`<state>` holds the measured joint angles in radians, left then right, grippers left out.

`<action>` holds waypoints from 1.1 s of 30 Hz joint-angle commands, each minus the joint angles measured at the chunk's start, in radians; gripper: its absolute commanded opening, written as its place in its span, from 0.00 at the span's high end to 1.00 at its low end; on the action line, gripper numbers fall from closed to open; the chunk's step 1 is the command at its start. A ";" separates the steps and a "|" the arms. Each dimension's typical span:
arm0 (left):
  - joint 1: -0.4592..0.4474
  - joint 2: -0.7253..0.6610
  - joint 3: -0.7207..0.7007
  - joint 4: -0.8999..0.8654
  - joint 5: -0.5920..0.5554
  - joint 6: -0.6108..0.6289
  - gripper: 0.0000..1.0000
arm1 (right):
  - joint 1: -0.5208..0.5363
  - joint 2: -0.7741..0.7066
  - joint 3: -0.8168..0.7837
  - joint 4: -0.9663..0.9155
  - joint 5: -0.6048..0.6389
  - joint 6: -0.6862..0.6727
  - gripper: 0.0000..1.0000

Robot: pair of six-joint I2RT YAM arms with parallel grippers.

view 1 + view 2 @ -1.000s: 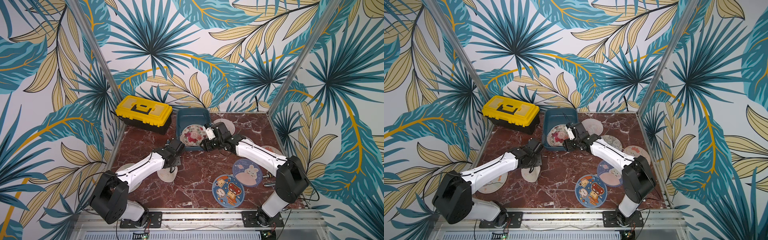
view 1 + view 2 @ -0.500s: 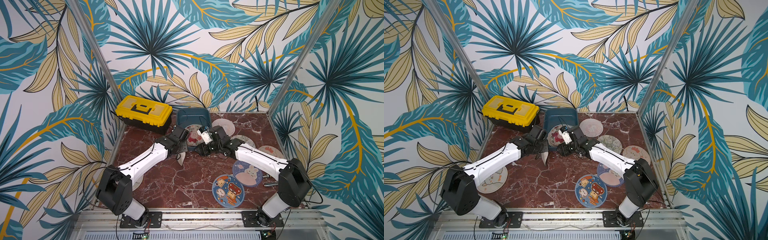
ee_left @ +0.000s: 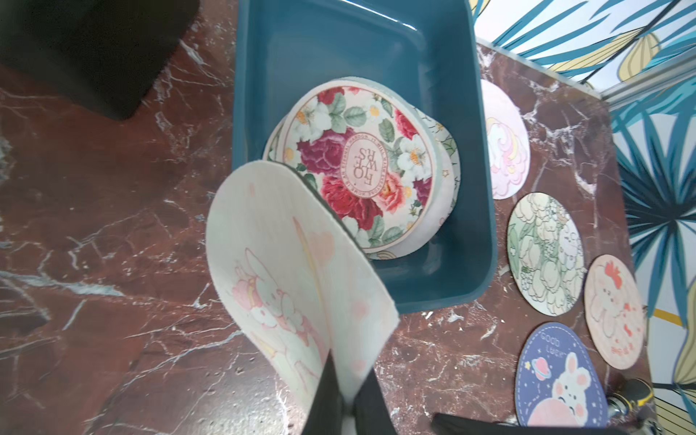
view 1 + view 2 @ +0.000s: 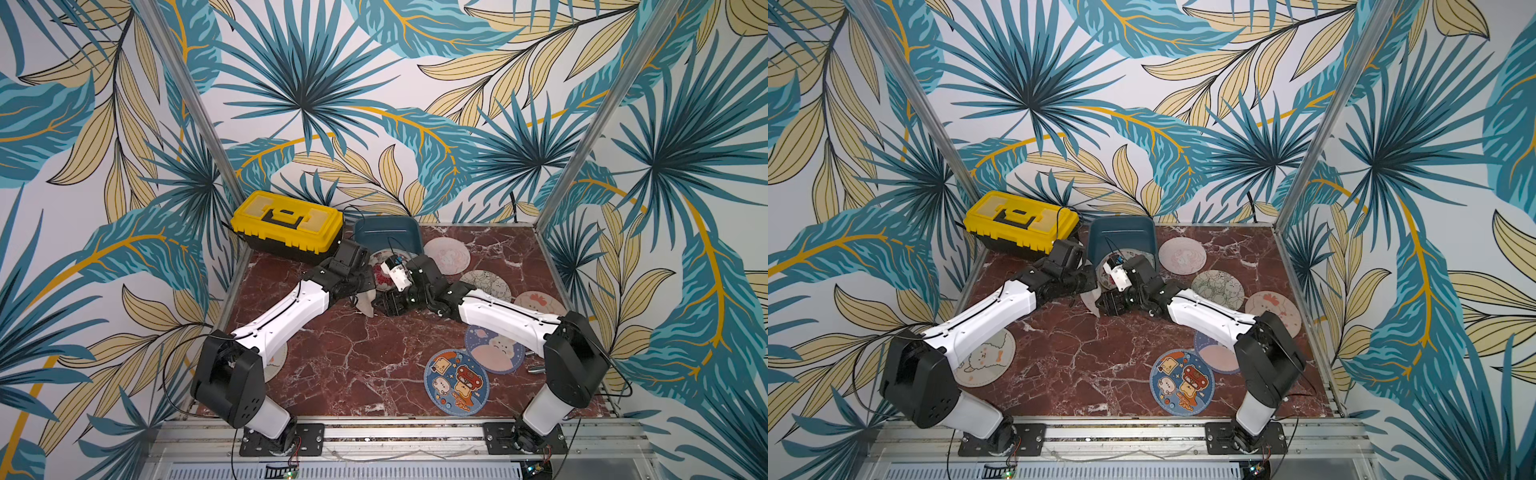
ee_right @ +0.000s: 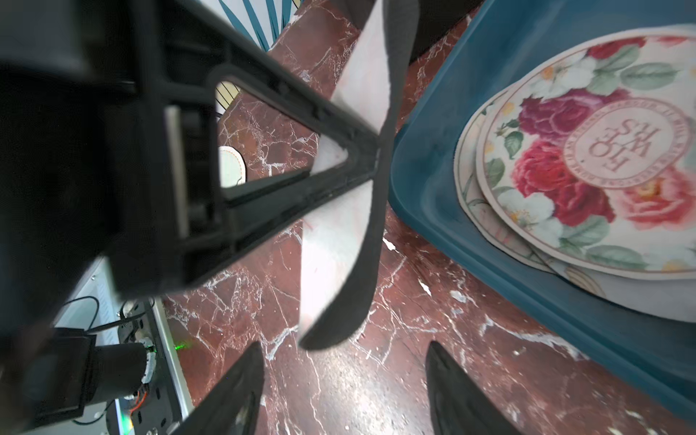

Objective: Put the coasters into the storage box
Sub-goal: Pick up the coaster from the center of the board.

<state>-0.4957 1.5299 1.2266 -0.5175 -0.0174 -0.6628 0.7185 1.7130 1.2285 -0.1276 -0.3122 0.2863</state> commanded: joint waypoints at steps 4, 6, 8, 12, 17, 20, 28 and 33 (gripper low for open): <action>0.008 0.000 0.045 0.049 0.036 -0.006 1.00 | 0.014 0.062 0.061 0.065 -0.006 0.045 0.33; 0.010 0.000 0.042 0.052 0.041 -0.008 1.00 | 0.016 0.083 0.085 0.057 -0.002 0.047 0.34; 0.012 -0.002 0.039 0.056 0.050 -0.006 1.00 | 0.018 0.101 0.104 0.052 0.019 0.048 0.40; 0.021 -0.014 0.028 0.060 0.054 -0.002 1.00 | 0.018 0.115 0.116 0.048 0.064 0.048 0.66; 0.039 -0.040 0.001 0.074 0.060 -0.001 0.99 | 0.019 0.105 0.113 0.052 0.115 0.045 0.97; 0.047 -0.057 -0.024 0.084 0.053 0.003 0.77 | 0.018 0.096 0.115 0.052 0.142 0.043 1.00; 0.076 -0.124 -0.092 0.104 -0.009 0.015 0.00 | 0.018 0.062 0.123 0.019 0.189 0.033 1.00; 0.091 -0.210 -0.150 0.105 -0.147 0.031 0.00 | 0.018 0.037 0.152 -0.021 0.243 0.006 1.00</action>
<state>-0.4175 1.3754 1.1229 -0.4305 -0.0647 -0.6567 0.7357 1.8061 1.3441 -0.1230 -0.1261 0.3214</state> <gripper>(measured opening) 0.994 0.052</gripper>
